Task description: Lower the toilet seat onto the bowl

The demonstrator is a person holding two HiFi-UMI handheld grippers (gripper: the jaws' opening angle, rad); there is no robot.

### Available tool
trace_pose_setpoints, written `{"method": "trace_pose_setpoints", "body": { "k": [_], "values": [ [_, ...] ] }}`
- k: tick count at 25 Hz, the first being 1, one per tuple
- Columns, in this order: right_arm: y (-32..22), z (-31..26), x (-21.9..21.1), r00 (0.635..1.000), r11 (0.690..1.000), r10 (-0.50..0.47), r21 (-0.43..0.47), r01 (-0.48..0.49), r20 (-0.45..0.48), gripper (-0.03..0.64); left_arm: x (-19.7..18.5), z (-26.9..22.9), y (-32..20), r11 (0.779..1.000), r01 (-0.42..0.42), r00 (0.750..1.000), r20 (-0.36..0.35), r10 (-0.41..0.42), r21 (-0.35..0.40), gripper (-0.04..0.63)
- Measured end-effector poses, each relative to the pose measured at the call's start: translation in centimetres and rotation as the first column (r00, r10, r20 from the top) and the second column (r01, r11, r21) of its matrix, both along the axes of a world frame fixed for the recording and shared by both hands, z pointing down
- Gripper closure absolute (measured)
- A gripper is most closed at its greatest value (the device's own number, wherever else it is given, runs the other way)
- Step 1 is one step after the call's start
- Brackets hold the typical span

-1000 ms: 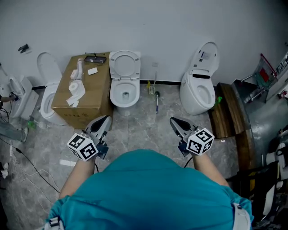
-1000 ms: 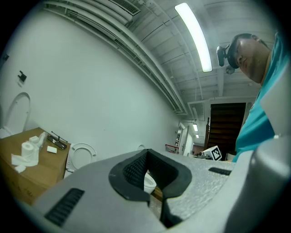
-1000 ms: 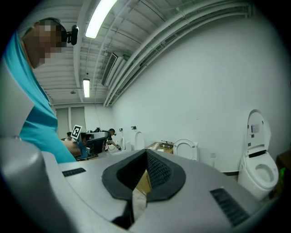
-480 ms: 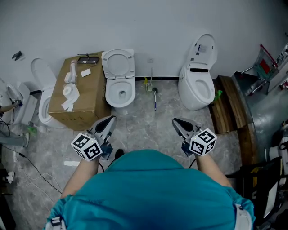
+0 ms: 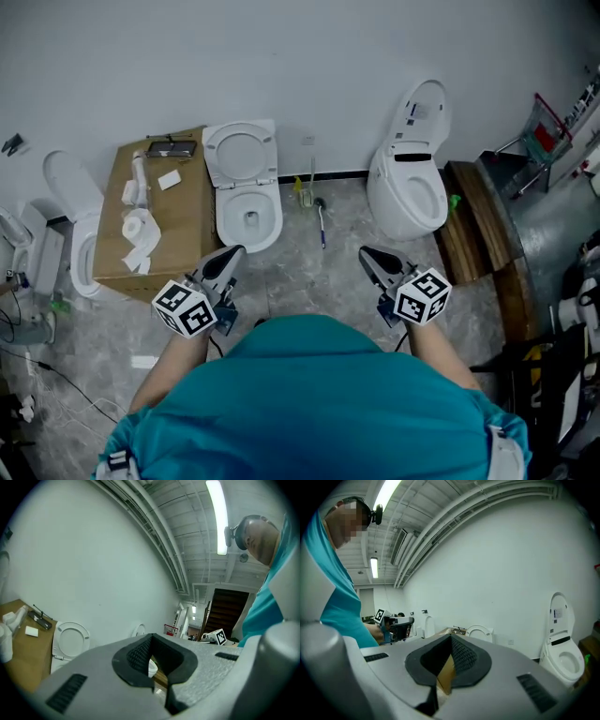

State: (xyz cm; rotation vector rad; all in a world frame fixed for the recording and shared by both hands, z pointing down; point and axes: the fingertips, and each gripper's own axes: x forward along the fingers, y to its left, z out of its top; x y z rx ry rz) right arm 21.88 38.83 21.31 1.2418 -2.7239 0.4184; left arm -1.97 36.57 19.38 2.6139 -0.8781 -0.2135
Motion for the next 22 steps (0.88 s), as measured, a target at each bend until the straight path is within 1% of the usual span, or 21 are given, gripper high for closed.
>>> {"method": "trace_pose_setpoints", "body": {
  "k": [6, 12, 17, 22],
  "values": [
    [-8.6, -1.2, -4.8, 0.999, 0.999, 0.037, 0.015, -0.036, -0.011, 0.617, -4.5, -0.9, -9.7, 0.999, -0.045, 0.999, 0.002, 0.045, 0.017, 0.592],
    [-15.5, -0.9, -8.1, 0.999, 0.999, 0.030, 0.010, -0.030, -0.022, 0.617, -7.4, -0.3, -15.7, 0.999, -0.055, 0.998, 0.007, 0.055, 0.003, 0.592],
    [-19.3, -0.3, -8.8, 1.000, 1.000, 0.003, -0.004, -0.003, -0.028, 0.617, -9.0, 0.9, -19.0, 1.000, -0.013, 1.000, 0.008, 0.014, -0.026, 0.592],
    [-23.1, 1.2, -7.1, 0.999, 0.999, -0.035, -0.025, 0.035, -0.013, 0.617, -7.6, 2.0, -21.6, 0.999, 0.028, 0.999, 0.030, -0.027, -0.045, 0.592]
  ]
}}
